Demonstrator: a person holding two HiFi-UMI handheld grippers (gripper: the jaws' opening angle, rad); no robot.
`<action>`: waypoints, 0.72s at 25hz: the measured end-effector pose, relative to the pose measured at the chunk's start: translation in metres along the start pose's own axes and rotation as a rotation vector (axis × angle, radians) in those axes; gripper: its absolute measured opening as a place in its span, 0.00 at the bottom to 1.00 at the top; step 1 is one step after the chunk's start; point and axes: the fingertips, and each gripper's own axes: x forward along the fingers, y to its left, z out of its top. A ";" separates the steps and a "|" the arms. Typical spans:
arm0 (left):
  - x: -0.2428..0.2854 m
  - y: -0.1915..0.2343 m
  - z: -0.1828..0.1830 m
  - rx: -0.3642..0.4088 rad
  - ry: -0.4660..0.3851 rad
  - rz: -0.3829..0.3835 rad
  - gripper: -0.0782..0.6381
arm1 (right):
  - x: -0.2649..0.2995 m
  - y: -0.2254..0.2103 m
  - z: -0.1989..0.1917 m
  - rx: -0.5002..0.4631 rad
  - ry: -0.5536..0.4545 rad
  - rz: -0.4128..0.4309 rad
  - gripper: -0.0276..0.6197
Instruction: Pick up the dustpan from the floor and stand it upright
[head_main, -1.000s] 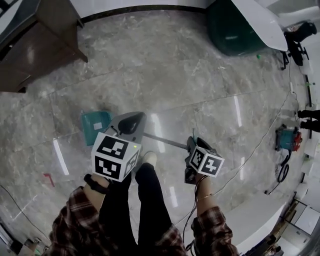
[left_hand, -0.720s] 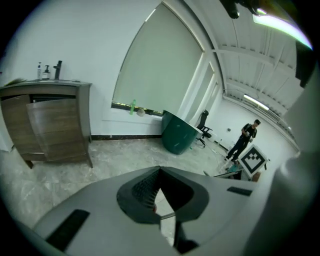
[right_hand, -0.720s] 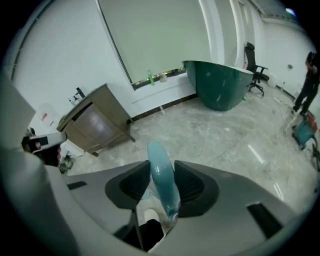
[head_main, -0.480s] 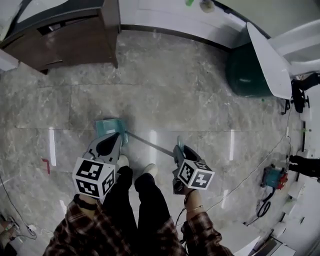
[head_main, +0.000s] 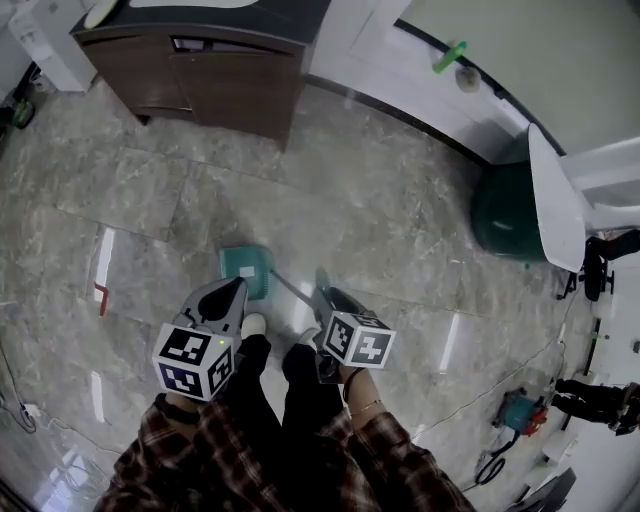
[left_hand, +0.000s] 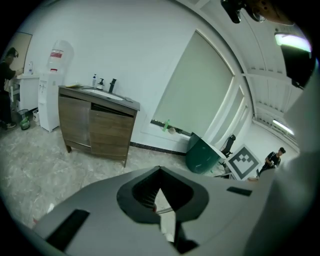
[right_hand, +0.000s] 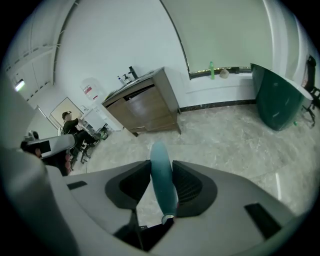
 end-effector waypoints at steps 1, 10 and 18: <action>-0.006 0.005 0.003 -0.007 -0.005 0.012 0.11 | 0.003 0.009 0.000 -0.009 0.009 0.010 0.26; -0.036 0.023 0.007 -0.056 -0.035 0.090 0.11 | 0.016 0.026 -0.009 -0.073 0.062 0.058 0.26; -0.039 0.009 0.006 -0.069 -0.047 0.097 0.11 | -0.001 0.022 0.007 -0.100 0.000 0.060 0.26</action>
